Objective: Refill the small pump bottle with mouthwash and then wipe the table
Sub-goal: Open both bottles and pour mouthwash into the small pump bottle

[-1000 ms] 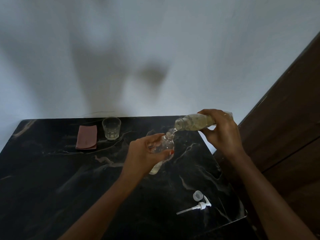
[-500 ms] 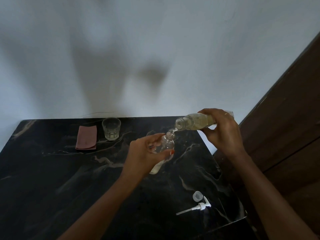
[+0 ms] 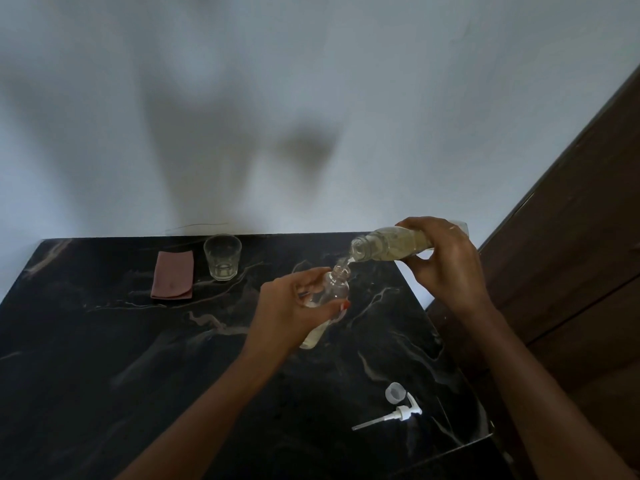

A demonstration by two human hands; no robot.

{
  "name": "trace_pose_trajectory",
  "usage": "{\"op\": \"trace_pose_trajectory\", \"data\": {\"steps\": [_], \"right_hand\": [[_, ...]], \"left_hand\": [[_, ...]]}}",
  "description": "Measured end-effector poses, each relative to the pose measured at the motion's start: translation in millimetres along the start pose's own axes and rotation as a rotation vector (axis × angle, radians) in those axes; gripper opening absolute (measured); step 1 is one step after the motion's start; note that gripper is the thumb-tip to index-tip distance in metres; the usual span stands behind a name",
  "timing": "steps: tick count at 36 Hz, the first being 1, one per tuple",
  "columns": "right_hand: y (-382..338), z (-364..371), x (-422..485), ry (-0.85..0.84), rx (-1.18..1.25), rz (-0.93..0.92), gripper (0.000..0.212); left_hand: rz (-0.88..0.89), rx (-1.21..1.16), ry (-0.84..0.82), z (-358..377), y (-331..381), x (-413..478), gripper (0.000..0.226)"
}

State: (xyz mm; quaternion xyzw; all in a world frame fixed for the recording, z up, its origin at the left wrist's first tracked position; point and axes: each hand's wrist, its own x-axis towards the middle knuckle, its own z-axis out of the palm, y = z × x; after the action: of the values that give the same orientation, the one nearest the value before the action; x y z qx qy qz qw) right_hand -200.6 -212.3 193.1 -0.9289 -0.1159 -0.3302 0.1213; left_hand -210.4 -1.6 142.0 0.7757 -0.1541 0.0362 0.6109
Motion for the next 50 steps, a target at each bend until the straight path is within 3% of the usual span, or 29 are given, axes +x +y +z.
{"op": "trace_pose_trajectory", "data": {"steps": [50], "right_hand": [[0.6, -3.7, 0.7, 0.021, -0.013, -0.025, 0.039]], "left_hand": [[0.011, 0.045, 0.038, 4.1, -1.7, 0.9, 0.053]]}}
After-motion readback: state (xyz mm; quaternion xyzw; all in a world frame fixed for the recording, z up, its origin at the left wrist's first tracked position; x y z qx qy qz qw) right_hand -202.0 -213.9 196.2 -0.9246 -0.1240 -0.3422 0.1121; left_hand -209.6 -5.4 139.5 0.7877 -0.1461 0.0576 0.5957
